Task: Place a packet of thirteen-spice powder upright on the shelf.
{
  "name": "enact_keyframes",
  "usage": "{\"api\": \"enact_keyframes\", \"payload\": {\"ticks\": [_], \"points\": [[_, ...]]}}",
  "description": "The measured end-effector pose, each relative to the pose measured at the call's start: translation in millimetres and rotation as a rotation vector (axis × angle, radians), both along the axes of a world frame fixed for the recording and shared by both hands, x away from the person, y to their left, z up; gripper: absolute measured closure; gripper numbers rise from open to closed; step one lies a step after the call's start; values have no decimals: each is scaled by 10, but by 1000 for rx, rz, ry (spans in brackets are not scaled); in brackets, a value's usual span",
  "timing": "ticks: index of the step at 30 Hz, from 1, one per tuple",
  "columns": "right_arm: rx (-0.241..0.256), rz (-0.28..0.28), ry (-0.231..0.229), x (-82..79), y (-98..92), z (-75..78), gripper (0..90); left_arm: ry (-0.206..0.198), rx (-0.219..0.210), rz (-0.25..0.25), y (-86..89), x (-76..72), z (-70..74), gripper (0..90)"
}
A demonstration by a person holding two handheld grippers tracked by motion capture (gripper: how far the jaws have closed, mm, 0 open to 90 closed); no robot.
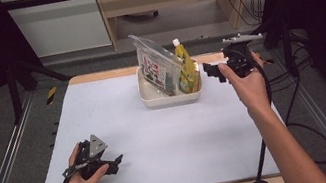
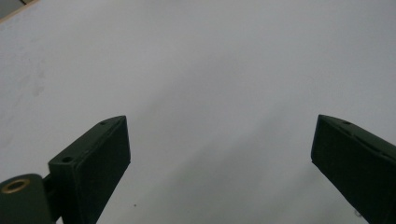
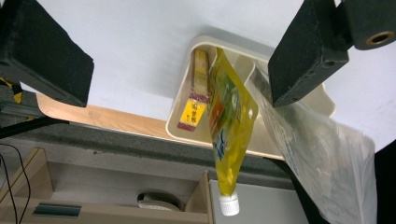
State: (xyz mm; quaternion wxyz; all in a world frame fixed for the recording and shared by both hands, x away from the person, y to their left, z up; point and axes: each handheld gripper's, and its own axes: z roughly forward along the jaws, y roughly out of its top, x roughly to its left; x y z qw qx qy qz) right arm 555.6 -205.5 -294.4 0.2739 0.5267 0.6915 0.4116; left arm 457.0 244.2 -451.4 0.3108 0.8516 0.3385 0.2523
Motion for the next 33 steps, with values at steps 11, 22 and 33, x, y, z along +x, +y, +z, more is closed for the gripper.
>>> {"api": "enact_keyframes", "payload": {"ticks": [11, 22, 33], "points": [[-48, 6, -12, -288, -122, -143, 67, 1, 5, -2, 4, 1, -2, 42], [-78, 8, -15, -515, -161, -324, 82, 0, 1, 3, 12, 1, -5, 40], [-77, 22, 21, -666, -207, -656, 94, -4, 2, 12, 26, 5, -3, 40]]}}
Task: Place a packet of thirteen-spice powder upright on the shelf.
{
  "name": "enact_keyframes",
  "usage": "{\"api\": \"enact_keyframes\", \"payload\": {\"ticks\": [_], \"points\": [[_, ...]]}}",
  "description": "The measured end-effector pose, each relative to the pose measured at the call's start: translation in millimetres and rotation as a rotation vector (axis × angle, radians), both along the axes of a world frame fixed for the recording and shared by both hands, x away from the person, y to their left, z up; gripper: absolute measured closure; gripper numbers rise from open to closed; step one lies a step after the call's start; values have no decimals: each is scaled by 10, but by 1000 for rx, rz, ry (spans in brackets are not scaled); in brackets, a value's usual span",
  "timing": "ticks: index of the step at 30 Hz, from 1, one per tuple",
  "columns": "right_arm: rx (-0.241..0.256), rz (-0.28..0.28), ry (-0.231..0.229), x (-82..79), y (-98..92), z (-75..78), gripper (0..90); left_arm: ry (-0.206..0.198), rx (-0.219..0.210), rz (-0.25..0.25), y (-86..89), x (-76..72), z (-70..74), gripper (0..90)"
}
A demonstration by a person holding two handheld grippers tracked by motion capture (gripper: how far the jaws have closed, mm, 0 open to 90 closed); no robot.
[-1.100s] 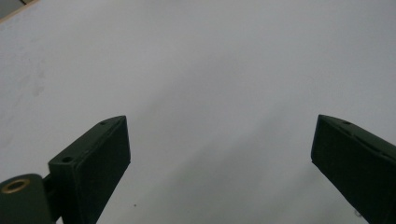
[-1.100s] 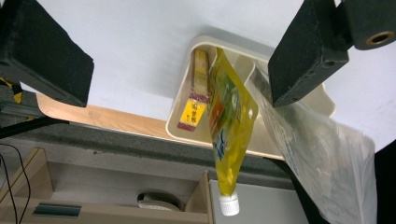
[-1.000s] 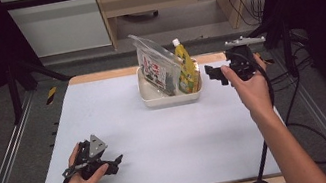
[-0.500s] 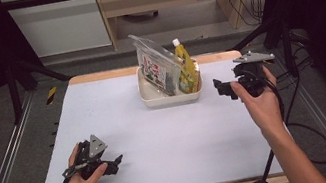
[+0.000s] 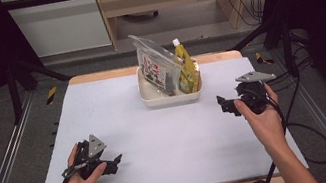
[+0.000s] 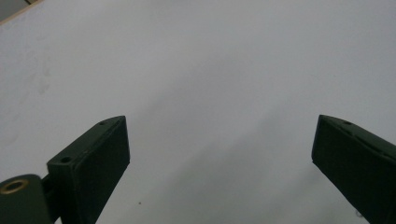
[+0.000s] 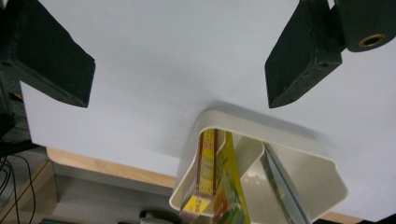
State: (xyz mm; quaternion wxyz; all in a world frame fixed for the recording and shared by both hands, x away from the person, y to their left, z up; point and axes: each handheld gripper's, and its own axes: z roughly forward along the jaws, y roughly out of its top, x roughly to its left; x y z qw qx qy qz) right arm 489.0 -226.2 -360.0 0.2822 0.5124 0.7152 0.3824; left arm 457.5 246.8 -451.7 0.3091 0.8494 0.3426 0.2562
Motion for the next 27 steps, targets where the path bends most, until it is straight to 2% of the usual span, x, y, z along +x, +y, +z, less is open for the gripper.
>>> {"api": "enact_keyframes", "payload": {"ticks": [6, 14, 21, 27], "points": [[6, 7, 43, -57, -8, -296, 97, -4, -2, 7, 0, 2, -5, 40], [1, 6, 65, -69, -24, -601, 100, -3, 6, 10, 8, 6, -9, 40], [-59, -2, 51, -52, -33, -769, 100, -5, 12, 19, 20, 12, -9, 40], [-83, -20, 26, -45, -29, -907, 100, -9, -5, 42, 52, 25, -11, 41]]}}
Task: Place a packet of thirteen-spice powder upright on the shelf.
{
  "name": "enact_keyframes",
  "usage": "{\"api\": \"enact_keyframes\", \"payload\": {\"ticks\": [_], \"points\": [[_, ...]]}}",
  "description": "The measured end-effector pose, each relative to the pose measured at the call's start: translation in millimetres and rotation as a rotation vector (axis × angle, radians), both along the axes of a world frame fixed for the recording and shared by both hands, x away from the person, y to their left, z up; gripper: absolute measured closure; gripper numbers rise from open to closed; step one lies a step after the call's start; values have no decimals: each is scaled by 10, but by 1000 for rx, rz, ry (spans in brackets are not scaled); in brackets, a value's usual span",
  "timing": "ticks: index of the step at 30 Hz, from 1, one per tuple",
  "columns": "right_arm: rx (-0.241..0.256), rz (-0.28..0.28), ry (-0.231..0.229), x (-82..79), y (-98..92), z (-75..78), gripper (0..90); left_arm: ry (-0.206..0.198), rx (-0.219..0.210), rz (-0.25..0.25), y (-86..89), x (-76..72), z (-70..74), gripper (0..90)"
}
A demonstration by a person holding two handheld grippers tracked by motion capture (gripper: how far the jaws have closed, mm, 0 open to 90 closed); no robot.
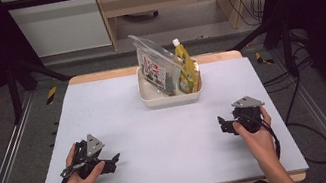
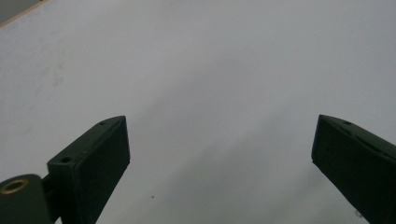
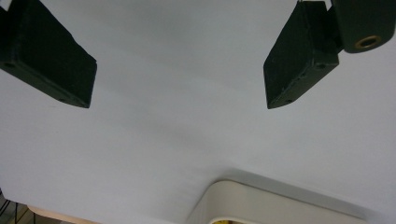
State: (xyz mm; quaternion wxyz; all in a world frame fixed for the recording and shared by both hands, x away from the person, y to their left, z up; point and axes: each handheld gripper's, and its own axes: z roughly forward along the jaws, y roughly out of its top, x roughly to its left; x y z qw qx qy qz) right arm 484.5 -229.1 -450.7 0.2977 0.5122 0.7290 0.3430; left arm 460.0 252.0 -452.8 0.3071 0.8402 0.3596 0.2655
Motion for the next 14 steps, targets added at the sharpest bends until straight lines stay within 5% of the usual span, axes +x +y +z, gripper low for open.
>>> {"api": "enact_keyframes", "payload": {"ticks": [4, 14], "points": [[-10, -10, -8, -8, -14, -102, 99, 3, -16, 20, 41, 16, 4, 41], [38, -48, 74, 6, -126, -251, 87, -6, -44, 45, 75, 33, 23, 42]]}}
